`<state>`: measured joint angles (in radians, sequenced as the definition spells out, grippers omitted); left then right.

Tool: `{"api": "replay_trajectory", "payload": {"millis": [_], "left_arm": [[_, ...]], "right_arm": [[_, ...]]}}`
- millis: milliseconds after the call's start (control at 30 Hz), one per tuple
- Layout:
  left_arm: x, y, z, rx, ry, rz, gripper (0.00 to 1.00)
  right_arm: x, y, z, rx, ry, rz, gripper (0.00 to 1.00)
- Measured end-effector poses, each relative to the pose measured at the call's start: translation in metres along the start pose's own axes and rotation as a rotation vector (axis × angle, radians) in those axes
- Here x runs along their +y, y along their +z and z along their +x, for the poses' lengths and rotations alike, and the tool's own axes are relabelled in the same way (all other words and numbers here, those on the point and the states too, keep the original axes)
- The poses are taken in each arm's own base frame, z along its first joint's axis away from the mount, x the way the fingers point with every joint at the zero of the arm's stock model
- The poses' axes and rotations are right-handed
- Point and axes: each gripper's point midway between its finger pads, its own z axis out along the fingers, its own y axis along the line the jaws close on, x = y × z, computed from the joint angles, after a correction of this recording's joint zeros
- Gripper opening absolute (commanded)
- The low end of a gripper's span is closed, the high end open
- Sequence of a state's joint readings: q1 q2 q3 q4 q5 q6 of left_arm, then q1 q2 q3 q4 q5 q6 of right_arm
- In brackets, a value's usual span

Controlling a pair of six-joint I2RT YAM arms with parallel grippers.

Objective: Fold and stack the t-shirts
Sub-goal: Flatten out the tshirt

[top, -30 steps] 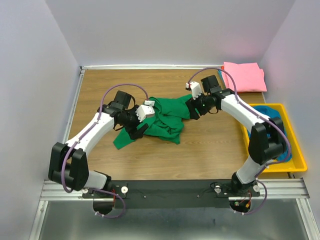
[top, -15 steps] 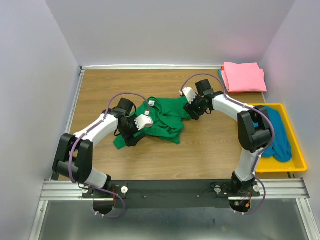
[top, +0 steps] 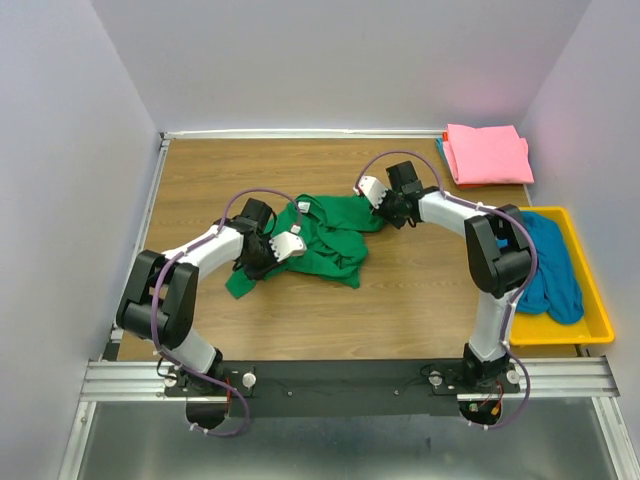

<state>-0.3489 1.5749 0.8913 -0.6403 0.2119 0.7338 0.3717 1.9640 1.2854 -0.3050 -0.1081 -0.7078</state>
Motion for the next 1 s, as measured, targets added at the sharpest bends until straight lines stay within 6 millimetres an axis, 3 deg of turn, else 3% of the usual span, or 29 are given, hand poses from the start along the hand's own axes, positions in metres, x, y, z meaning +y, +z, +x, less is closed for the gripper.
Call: {"api": "replay_trajectory", "payload": {"millis": [33, 133, 333, 433, 533, 567, 600, 700, 800, 1000], "left_arm": [[0.003, 0.000, 0.001, 0.005, 0.001, -0.014, 0.14], [0.010, -0.003, 0.008, 0.022, -0.004, -0.033, 0.00], [0.034, -0.029, 0.041, 0.074, -0.108, -0.047, 0.00], [0.053, -0.048, 0.043, 0.057, -0.130, -0.090, 0.00], [0.059, -0.059, 0.038, 0.038, -0.106, -0.108, 0.01], [0.058, -0.059, 0.038, 0.039, -0.103, -0.104, 0.09], [0.057, -0.059, 0.038, 0.041, -0.099, -0.097, 0.28], [0.050, -0.056, 0.043, 0.055, -0.088, -0.072, 0.51], [0.043, -0.052, 0.049, 0.071, -0.076, -0.050, 0.59], [0.033, -0.045, 0.058, 0.092, -0.062, -0.021, 0.59]], "right_arm": [[-0.001, 0.000, 0.001, 0.004, -0.008, 0.008, 0.01], [-0.004, 0.000, 0.003, 0.011, -0.021, 0.026, 0.01], [-0.014, -0.010, 0.018, 0.042, -0.011, 0.048, 0.01], [-0.030, -0.026, 0.025, 0.048, 0.001, 0.077, 0.01], [-0.042, -0.041, 0.024, 0.042, 0.010, 0.099, 0.00], [-0.045, -0.043, 0.022, 0.037, 0.010, 0.106, 0.00], [-0.046, -0.045, 0.020, 0.034, 0.009, 0.109, 0.00], [-0.045, -0.050, 0.018, 0.033, 0.004, 0.100, 0.01], [-0.042, -0.051, 0.019, 0.041, -0.001, 0.086, 0.00], [-0.039, -0.052, 0.022, 0.051, -0.002, 0.074, 0.01]]}}
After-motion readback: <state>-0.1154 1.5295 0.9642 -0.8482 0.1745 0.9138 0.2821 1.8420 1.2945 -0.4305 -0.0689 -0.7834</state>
